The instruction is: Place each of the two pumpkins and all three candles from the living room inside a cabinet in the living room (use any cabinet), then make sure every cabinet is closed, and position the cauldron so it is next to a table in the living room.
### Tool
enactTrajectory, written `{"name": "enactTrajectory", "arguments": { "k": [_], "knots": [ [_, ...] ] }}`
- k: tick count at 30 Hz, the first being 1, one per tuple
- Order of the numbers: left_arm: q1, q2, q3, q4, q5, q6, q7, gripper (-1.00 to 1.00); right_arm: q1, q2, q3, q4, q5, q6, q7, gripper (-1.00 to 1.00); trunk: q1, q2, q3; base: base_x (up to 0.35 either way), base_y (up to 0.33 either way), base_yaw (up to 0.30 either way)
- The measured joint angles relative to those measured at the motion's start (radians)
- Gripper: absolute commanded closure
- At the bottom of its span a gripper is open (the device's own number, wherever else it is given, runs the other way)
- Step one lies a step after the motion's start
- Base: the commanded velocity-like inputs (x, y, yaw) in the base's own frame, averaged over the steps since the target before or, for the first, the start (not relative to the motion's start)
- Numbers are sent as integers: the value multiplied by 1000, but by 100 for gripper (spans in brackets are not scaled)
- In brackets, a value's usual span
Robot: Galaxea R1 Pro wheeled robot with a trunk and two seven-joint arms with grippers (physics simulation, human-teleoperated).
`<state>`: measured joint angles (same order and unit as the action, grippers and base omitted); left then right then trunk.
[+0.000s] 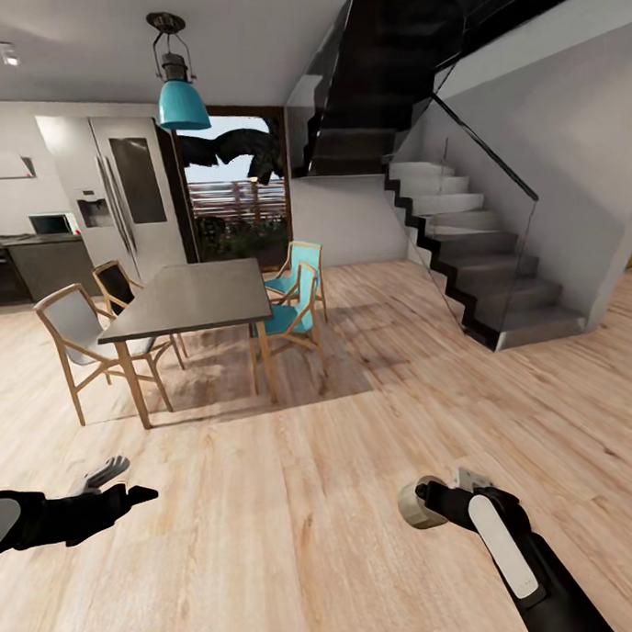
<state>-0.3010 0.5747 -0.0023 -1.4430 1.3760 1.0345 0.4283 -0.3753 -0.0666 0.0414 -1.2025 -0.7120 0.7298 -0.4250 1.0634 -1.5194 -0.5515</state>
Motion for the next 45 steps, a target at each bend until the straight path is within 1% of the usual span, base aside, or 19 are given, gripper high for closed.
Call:
{"name": "enactTrajectory", "arguments": {
  "k": [3, 6, 26, 30, 32, 45],
  "knots": [
    [0, -5, -13, 0, 0, 0, 0, -100, 0, 0, 12, 0, -1, -1, 0, 100, -12, 21, 9, 0, 0, 281],
    [0, -7, -18, 0, -2, 0, 0, -100, 0, 0, 16, 0, 2, 0, 0, 100, -23, 42, 19, 0, 0, 281],
    [0, -8, -19, 0, -3, -1, 2, -100, 0, 0, 19, 0, 2, -2, 0, 100, -100, 182, 82, 0, 0, 281],
    [0, -8, -20, 0, -3, 0, 2, -100, 0, 0, 38, 0, 2, -4, -2, 100, -115, 210, 94, 0, 0, 281],
    [0, -7, -20, 0, -3, 1, 2, -100, 0, 0, 41, 0, 3, -4, -2, 100, -123, 224, 100, 0, 0, 281],
    [0, -7, -21, 0, -3, 2, 1, -100, 0, 0, 43, 6, 5, -6, -2, 100, -173, 315, 141, 0, 0, 281]
  ]
}}
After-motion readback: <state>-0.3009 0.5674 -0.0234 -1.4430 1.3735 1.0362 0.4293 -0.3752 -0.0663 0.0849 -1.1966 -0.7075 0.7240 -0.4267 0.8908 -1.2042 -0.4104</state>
